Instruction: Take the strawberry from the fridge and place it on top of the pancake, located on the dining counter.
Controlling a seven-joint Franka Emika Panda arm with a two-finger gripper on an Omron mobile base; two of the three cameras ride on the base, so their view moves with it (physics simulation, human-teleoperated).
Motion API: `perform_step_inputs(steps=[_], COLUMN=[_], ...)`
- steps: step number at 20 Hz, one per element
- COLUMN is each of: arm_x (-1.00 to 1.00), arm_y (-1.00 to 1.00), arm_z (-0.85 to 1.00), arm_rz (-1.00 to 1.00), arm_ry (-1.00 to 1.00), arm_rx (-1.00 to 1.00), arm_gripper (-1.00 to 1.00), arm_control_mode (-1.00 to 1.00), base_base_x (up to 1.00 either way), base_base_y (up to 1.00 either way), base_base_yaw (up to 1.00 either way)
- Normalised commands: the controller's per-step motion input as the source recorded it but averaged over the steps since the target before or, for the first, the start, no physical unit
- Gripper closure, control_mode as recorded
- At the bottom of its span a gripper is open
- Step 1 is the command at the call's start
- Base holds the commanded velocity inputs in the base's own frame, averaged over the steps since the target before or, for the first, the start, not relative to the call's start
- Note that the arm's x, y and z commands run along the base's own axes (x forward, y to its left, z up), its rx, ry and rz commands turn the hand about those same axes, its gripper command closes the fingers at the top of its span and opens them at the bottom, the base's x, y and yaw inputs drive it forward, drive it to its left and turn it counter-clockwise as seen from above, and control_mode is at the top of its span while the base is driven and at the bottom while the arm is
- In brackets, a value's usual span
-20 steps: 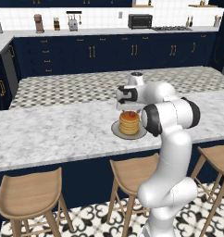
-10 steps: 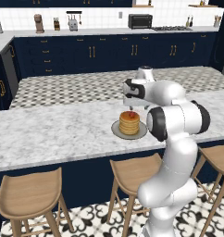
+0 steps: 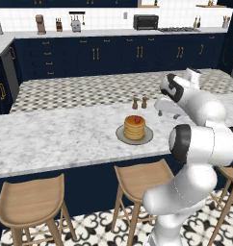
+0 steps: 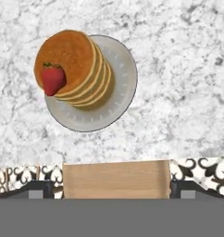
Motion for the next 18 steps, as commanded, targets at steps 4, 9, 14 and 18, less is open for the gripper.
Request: perform_step_inputs(steps=[4,9,14,18], arm_x=[-1.0,-1.0,-1.0,-0.63], arm_y=[-0.12,0.0,0.0,0.0], arm_z=[0.6,0.17,-0.07,-0.15], arm_rz=[0.0,0.0,0.0,0.0], arm_ry=[-0.17,-0.38,-0.42,-0.18], arm_rx=[0.25,0.11,0.01,0.0], arm_gripper=[-1.0,-1.0,-1.0,-1.0], arm_control_mode=[-1.0,-1.0,-1.0,-1.0], base_base_x=[0.0,0.0,0.0,0.0], base_base_y=[0.0,0.0,0.0,0.0], base_base_yaw=[0.0,0.0,0.0,0.0])
